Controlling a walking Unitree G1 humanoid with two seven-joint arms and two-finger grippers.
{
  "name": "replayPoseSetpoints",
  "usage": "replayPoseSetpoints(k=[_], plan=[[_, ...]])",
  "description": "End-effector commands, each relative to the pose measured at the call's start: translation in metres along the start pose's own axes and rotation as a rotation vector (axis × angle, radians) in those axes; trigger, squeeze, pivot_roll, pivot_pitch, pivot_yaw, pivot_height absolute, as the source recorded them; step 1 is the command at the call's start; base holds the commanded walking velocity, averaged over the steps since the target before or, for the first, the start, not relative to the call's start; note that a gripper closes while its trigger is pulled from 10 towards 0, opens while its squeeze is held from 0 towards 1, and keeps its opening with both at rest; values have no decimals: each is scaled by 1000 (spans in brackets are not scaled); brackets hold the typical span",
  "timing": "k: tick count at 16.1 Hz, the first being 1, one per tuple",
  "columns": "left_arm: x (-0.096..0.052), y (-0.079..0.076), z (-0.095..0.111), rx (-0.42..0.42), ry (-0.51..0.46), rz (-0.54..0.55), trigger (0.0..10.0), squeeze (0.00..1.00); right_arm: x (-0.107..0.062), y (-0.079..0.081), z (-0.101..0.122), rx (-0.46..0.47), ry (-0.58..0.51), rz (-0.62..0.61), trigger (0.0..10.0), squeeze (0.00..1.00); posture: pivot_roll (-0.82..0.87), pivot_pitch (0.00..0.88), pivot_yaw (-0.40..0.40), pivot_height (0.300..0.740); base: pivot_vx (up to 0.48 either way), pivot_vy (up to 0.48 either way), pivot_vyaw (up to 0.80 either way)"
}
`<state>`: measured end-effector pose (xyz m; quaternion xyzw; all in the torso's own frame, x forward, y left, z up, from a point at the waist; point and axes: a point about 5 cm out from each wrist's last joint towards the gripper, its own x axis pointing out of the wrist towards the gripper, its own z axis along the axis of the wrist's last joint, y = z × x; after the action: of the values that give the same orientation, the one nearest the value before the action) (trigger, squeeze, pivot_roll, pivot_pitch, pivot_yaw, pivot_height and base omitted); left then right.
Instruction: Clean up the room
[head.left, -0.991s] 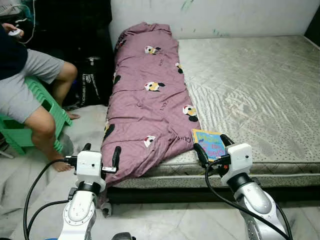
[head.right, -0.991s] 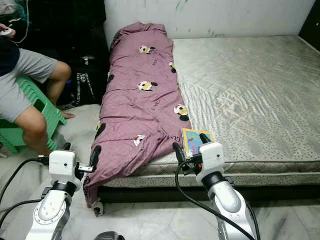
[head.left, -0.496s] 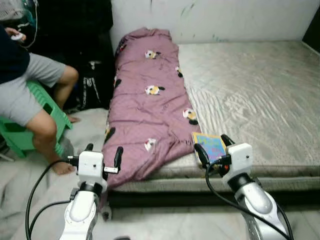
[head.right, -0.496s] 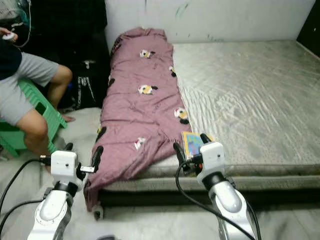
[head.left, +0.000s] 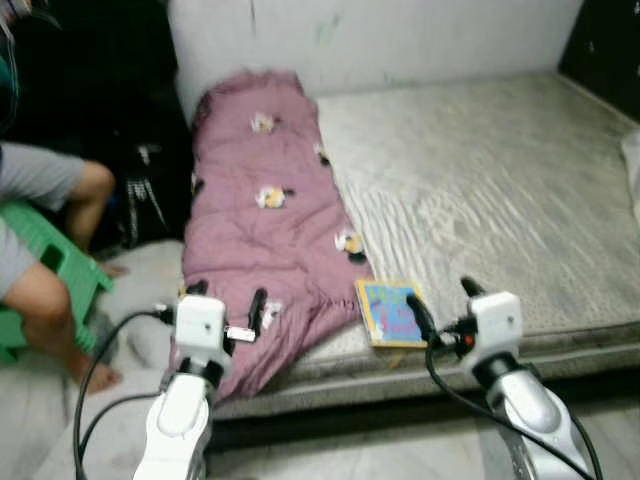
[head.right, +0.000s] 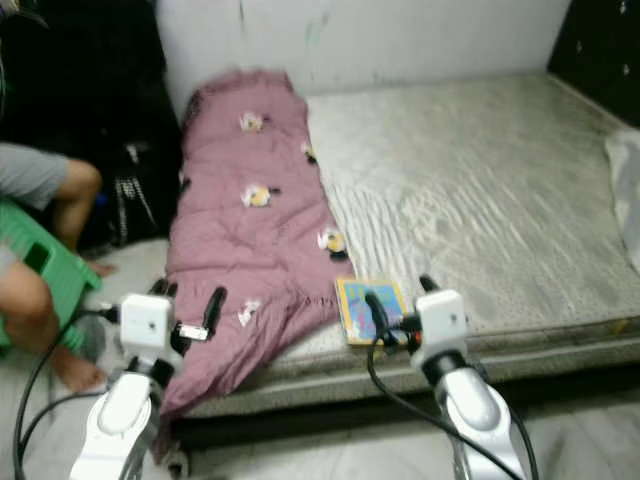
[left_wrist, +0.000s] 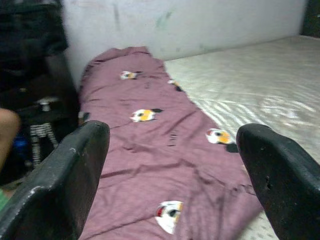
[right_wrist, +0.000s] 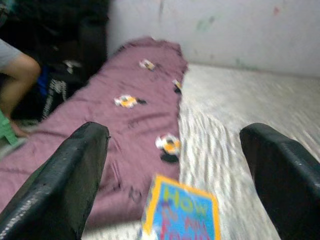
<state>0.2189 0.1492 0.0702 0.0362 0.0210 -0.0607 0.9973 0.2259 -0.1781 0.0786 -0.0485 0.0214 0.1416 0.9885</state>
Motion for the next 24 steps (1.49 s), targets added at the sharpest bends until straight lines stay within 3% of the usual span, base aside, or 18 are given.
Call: replayPoseSetpoints(k=[1,5,9,12,18,24], plan=[[-3,15,-1,26,11,42,10000,0,9,9,10,-3,-45,36,10000,0,-53,0,27,740,319,0,0],[-2,15,-1,30,10,48,10000,0,10,8,10,-14,-49,42,10000,0,-45,0,25,740,313,0,0],[4,19,2,46,1,97,10000,0,14,0,13,-34,-55,27,10000,0,-39,5,15,740,0,0,0],[2,16,1,45,6,96,10000,0,14,2,14,-45,-61,40,10000,0,-38,4,10,740,0,0,0],[2,14,-1,63,13,88,10000,0,13,8,12,-39,-60,42,10000,0,-40,4,7,740,0,0,671],[3,18,3,60,-1,97,10000,0,13,0,11,-47,-53,-14,10000,0,-36,10,7,740,0,-142,0]])
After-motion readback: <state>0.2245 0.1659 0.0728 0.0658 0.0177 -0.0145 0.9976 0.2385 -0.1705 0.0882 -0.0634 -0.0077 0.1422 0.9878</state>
